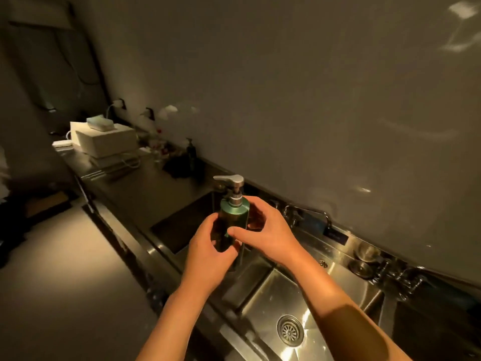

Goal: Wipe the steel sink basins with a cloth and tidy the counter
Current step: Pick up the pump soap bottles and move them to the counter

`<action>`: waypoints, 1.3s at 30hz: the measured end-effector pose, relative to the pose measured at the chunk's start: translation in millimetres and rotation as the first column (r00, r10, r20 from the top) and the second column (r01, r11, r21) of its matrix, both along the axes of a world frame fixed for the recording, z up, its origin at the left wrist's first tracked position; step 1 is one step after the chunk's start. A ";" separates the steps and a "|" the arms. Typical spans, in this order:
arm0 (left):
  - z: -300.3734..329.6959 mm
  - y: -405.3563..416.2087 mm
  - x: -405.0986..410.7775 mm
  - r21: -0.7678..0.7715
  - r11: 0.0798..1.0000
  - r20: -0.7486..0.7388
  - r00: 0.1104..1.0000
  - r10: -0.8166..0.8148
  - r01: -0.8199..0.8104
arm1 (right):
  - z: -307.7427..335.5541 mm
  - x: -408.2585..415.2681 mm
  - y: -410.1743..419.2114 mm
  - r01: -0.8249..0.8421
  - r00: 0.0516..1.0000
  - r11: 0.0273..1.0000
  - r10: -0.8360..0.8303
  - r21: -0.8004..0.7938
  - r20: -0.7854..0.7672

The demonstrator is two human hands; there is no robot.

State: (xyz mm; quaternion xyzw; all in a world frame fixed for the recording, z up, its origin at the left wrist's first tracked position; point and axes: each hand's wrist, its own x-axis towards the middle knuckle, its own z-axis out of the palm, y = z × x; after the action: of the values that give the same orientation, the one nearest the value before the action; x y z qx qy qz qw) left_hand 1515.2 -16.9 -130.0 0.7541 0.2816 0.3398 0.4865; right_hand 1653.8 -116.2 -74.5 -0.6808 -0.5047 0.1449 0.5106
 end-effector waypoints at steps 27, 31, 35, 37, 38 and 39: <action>38.1 186.9 -220.6 0.121 0.838 0.081 0.847 0.526 -0.532 | 30.8 -194.4 279.3 -0.478 0.872 0.872 0.485 0.102 -0.061; 25.2 239.1 -213.3 0.112 0.814 0.036 0.821 0.570 -0.570 | 10.2 -185.3 342.5 -0.518 0.846 0.850 0.525 0.093 -0.092; 22.3 297.5 -195.7 0.102 0.806 -0.014 0.809 0.588 -0.584 | -0.8 -168.0 406.8 -0.521 0.839 0.850 0.526 0.074 -0.140; 24.8 323.2 -186.9 0.098 0.802 -0.038 0.803 0.595 -0.590 | -1.4 -159.8 435.4 -0.524 0.834 0.848 0.529 0.078 -0.157; 25.8 335.3 -182.9 0.099 0.796 -0.047 0.796 0.603 -0.597 | -0.6 -156.2 448.7 -0.529 0.829 0.845 0.535 0.080 -0.163; 26.5 347.3 -179.3 0.101 0.788 -0.051 0.788 0.613 -0.607 | 0.7 -153.1 461.9 -0.539 0.822 0.838 0.545 0.082 -0.165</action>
State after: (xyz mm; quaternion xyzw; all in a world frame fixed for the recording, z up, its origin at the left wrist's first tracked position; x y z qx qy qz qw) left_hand 1335.9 330.5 -103.6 0.6546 0.5157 0.4587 0.3085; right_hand 1500.7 345.7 -73.8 -0.4852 -0.6308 0.3371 0.5031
